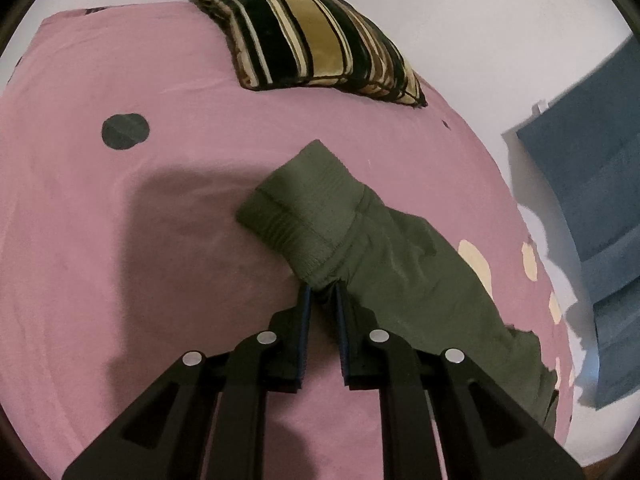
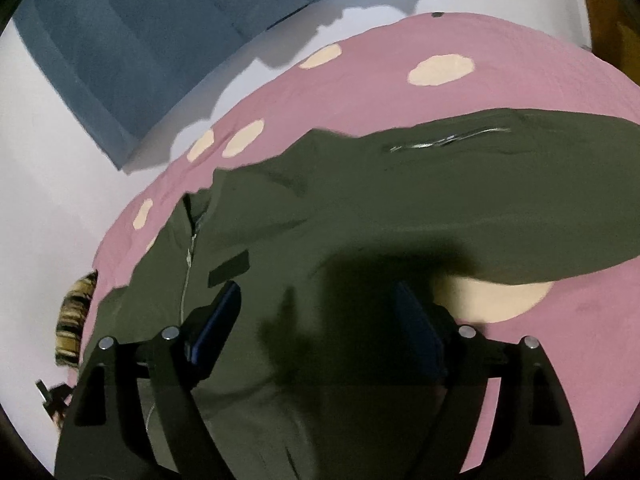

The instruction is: Fold small clothes

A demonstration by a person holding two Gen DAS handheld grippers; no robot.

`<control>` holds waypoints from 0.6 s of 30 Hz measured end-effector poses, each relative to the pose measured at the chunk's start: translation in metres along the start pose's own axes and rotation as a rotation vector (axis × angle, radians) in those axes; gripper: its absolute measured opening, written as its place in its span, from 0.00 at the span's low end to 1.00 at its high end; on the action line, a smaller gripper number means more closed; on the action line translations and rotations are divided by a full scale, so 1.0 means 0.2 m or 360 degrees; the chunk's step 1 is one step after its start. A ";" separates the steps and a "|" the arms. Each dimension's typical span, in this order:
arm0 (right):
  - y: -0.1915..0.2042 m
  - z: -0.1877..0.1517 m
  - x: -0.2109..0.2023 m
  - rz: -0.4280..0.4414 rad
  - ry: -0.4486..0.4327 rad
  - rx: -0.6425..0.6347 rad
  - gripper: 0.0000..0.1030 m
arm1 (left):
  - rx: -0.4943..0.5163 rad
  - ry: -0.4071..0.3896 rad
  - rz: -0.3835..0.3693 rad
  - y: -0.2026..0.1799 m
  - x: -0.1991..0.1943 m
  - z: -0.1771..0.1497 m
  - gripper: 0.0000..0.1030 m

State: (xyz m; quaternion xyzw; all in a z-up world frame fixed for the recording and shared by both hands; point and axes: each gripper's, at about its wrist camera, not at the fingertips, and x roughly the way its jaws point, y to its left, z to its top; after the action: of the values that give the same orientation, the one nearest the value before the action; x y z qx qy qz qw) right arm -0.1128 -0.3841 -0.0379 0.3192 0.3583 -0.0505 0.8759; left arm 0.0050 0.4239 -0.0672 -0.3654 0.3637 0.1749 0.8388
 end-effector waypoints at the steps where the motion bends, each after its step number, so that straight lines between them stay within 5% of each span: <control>1: -0.04 0.02 -0.03 0.0003 -0.0019 0.0029 0.78 | 0.0004 0.0002 -0.0006 0.01 -0.01 0.00 0.13; 10: -0.54 0.13 -0.30 -0.0014 -0.0178 0.0451 0.78 | 0.0164 -0.0073 0.0159 0.08 -0.17 -0.05 0.14; 15: -0.92 0.14 -0.51 -0.0092 -0.0339 0.0784 0.78 | 0.0318 -0.0182 0.0238 -0.07 -0.23 -0.11 0.56; 18: -1.08 0.13 -0.63 -0.0162 -0.0442 0.0908 0.78 | 0.0406 -0.0242 0.0244 -0.22 -0.23 -0.15 0.72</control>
State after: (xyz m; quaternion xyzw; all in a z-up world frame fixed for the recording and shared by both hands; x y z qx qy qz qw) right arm -0.2589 -0.5880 -0.0551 0.5235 0.2223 -0.2357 0.7880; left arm -0.0169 0.3706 -0.0261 -0.2127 0.3451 0.2178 0.8878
